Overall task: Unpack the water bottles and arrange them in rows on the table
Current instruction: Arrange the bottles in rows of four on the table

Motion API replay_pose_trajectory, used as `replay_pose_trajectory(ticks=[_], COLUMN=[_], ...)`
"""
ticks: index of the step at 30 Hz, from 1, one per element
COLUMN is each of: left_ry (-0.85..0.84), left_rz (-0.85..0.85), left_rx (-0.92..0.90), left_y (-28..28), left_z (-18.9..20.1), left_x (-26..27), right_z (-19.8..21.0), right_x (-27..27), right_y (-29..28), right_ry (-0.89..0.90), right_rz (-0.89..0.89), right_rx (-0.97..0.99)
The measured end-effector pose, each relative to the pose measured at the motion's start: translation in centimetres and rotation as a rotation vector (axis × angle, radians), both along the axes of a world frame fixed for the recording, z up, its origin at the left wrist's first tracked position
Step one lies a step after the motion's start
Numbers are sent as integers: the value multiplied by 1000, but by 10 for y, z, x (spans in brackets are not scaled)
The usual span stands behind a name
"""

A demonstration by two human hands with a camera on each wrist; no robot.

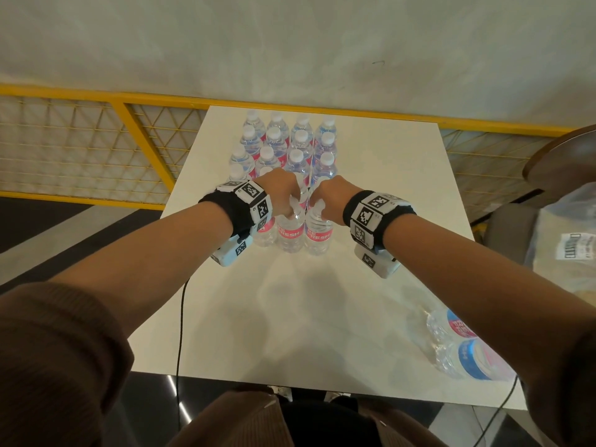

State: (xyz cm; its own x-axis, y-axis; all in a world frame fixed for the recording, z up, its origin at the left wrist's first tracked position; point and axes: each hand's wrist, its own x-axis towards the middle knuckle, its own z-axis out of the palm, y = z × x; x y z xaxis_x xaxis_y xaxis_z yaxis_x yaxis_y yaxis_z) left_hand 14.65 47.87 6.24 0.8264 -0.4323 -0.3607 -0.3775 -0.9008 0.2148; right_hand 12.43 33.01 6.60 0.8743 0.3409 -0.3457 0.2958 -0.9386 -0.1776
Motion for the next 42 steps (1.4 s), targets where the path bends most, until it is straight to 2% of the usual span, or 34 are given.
replay_pose_trajectory(ticks=[5, 8, 11, 14, 17, 19, 23, 28, 31, 35, 42], left_ry=[-6, -15, -186, -303, -172, -67, 44, 185, 209, 182, 168], left_rz=[18, -8, -80, -148, -267, -389, -620, -747, -778, -749, -529], left_rx=[-8, 76, 175, 18, -196, -264, -237, -235, -206, -198, -225], left_y=[2, 1, -8, -42, -100, -140, -205, -246, -257, -261, -200], left_z=[1, 3, 14, 24, 26, 23, 6, -16, -23, -26, -27], left_x=[-2, -5, -11, -24, -49, -70, -108, -136, -139, -132, -94], right_z=[-2, 5, 21, 33, 41, 42, 36, 34, 36, 28, 24], right_x=[0, -3, -12, -25, -45, -62, -92, -114, -118, -112, -100], right_y=[-4, -11, -37, -85, -142, -177, -224, -244, -241, -238, -212], right_ry=[-4, 16, 31, 65, 133, 187, 321, 383, 393, 319, 261], right_rz=[13, 10, -36, -138, -271, -334, -388, -428, -438, -461, -450], right_rx=[-1, -15, -28, -111, -247, -341, -482, -487, -441, -400, -291])
